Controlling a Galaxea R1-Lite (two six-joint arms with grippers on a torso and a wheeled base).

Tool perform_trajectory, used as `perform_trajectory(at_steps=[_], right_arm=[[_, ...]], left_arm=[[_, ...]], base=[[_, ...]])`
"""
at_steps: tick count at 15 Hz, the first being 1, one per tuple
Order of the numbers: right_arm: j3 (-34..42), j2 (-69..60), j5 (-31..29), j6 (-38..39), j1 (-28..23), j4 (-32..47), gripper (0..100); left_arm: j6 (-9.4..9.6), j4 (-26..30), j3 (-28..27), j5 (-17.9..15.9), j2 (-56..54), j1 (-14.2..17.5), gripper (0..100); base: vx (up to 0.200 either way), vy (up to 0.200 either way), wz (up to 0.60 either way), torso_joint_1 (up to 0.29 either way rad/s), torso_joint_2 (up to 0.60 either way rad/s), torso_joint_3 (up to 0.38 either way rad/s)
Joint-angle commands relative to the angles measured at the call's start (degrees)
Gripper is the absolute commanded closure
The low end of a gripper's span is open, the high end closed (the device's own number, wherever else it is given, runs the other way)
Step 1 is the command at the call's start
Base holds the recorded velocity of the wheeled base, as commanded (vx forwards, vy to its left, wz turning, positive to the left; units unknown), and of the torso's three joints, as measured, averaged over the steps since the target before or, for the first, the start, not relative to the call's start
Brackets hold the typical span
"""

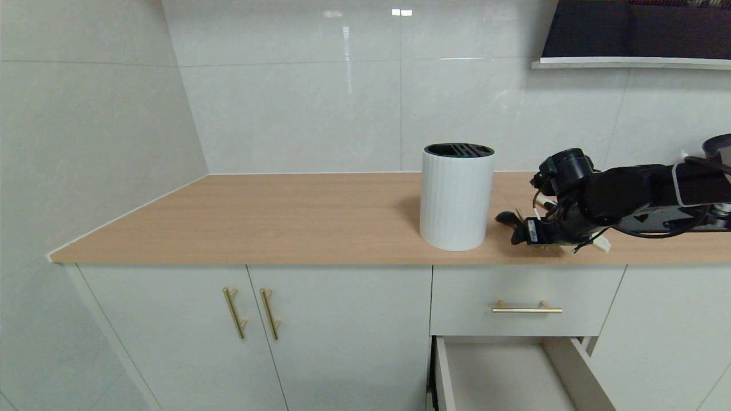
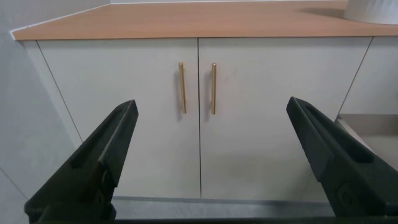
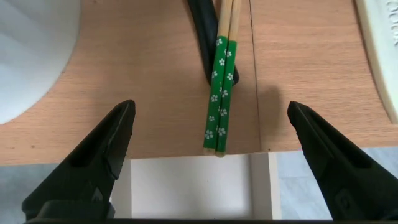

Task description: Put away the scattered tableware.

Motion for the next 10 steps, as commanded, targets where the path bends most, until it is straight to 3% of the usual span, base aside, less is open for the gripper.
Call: perform_trajectory(at_steps=[1,2,3,10], right_arm=[[-0.06,0.62,-0.02,-0.01,0.06,0.01,0],[-0.06,0.71,-0.02,-0.01,0.06,0.01,0],[-0.15,0.80,-0.02,-0.01,-0.03,0.01,100],[-0.50,0.01,-0.11,0.08,-0.38,0.27,100]], left_arm=[[0.00,-0.01,0.00,0.02,0.00,0.02,0],[0.00,-0.01,0.00,0.02,0.00,0.02,0],[0.00,-0.01,0.00,0.02,0.00,0.02,0],[0.00,-0.01,0.00,0.02,0.00,0.02,0]], base=[[0.000,0.000,0.00,0.000,0.00,0.000],[0.000,0.000,0.00,0.000,0.00,0.000],[0.000,0.000,0.00,0.000,0.00,0.000],[0.000,0.000,0.00,0.000,0.00,0.000]])
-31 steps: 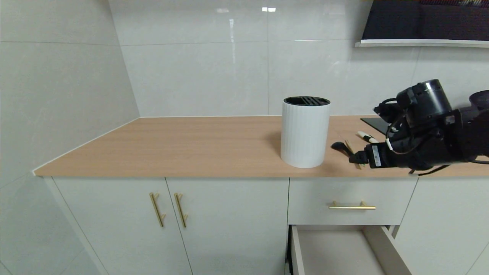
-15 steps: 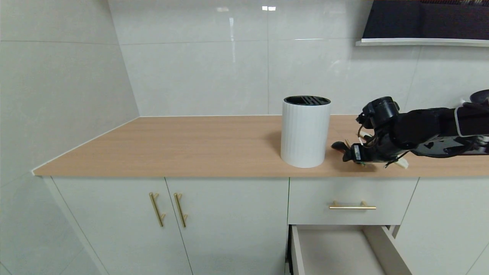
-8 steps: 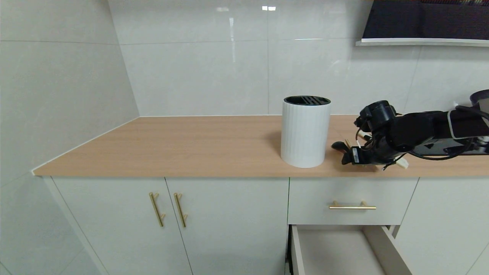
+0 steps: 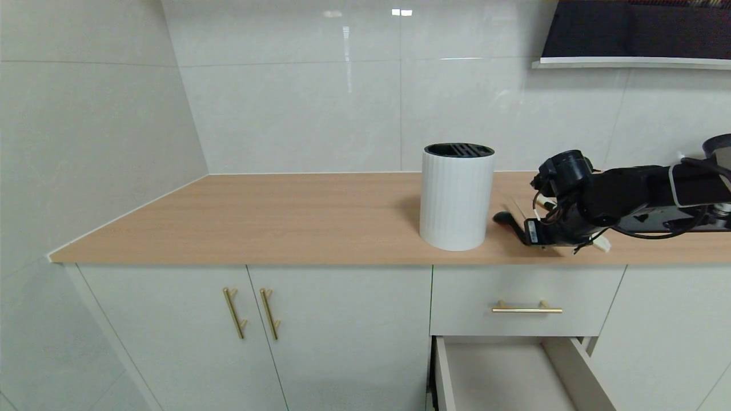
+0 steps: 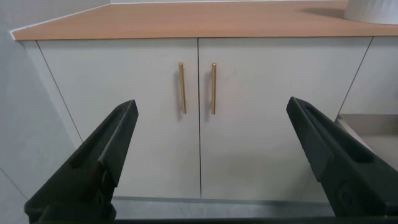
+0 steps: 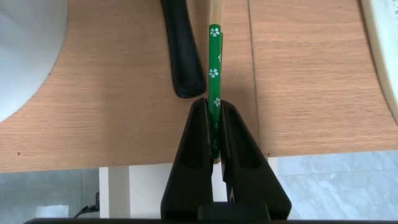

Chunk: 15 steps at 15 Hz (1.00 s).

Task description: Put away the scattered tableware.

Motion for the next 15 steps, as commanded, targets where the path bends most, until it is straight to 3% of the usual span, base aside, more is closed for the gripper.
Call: perform_trajectory(at_steps=[1,5,11,15], right_arm=[[0.09,-0.83,-0.27,0.01,-0.01,0.03,100],[0.71,-2.76,-1.06,1.24,-0.01,0.30,100],[18.37,-23.59,-0.36,4.32,0.51,0.30,100],[30.59,-36.69,4.39,0.36,0.95,0.21,100]], left_arm=[[0.00,-0.01,0.00,0.02,-0.02,0.02,0],[0.00,-0.01,0.00,0.02,-0.02,0.02,0],[0.00,-0.01,0.00,0.02,-0.02,0.02,0],[0.00,-0.01,0.00,0.02,-0.02,0.02,0]], base=[[0.000,0.000,0.00,0.000,0.00,0.000],[0.000,0.000,0.00,0.000,0.00,0.000],[0.000,0.000,0.00,0.000,0.00,0.000],[0.000,0.000,0.00,0.000,0.00,0.000]])
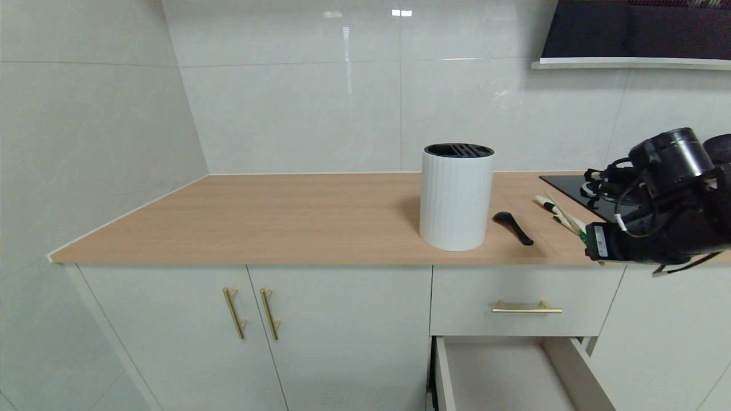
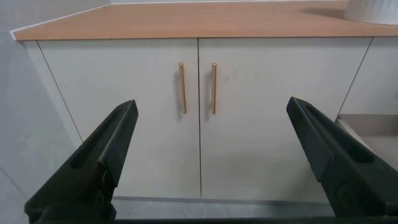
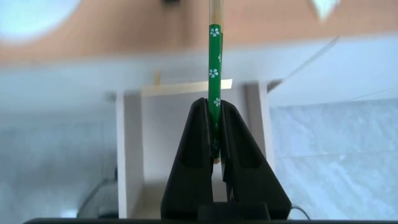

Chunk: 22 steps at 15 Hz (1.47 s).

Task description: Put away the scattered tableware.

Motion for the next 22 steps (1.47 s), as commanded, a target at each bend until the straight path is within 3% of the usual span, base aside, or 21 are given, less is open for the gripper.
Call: perform_trajectory(at_steps=[1,7,13,22], right_arm=[[8.37,-11.06,1.56,-2.62,0.54,-0.34,100],[18.39,-16.16,2.53,-7.19,4.59,-6.75,100],[21.55,-15.98,2.53,-8.33,7.75,-9.48,100],[24.80,-16.16,2.53,-10.27,12.85,-10.44,100]], left_arm=[[-0.02,0.01,0.00,0.02,0.00,0.04,0],[-0.02,0.01,0.00,0.02,0.00,0.04,0],[-0.02,0.01,0.00,0.02,0.00,0.04,0],[-0.02,0.01,0.00,0.02,0.00,0.04,0]], base=[[0.000,0.000,0.00,0.000,0.00,0.000],[0.000,0.000,0.00,0.000,0.00,0.000],[0.000,0.000,0.00,-0.013,0.03,0.018],[0.000,0.000,0.00,-0.167,0.43,0.266]])
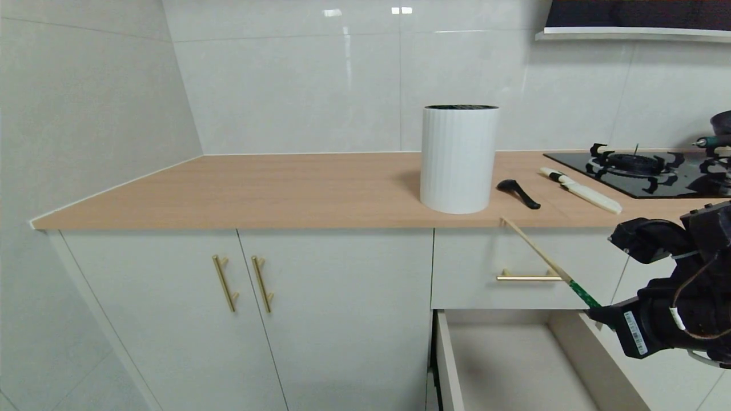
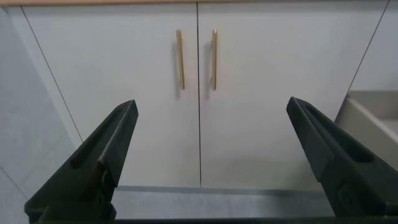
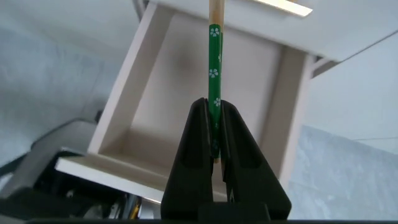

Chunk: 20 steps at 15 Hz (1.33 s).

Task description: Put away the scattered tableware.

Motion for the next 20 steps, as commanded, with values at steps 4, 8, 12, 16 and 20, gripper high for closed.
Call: perform_trajectory(at_steps=[4,8,12,16,20], right_arm=[[3.79,0.22,0.01,-2.00,4.69,-3.06,100],[5.37,3.65,0.09,-2.18,5.57,-4.73,100],[6.25,9.18,0.09,-2.09,5.92,-7.01,100],[5.37,22.37,0.01,-1.21,5.83,-10.26,100],[0.98,33.79,1.59,4.15,4.95,-10.88,100]], left_arm=[[0.00,0.01,0.00,0.02,0.00,0.02,0],[0.00,0.01,0.00,0.02,0.00,0.02,0],[0.00,0.01,0.00,0.02,0.00,0.02,0],[0.00,0.01,0.00,0.02,0.00,0.02,0],[0.00,0.01,0.00,0.02,0.00,0.02,0]], base=[[0.000,0.000,0.00,-0.144,0.45,0.305],[0.000,0.000,0.00,-0.013,0.15,0.098],[0.000,0.000,0.00,-0.030,0.05,0.029],[0.000,0.000,0.00,-0.040,0.07,0.049],[0.000,0.000,0.00,0.000,0.00,0.000]])
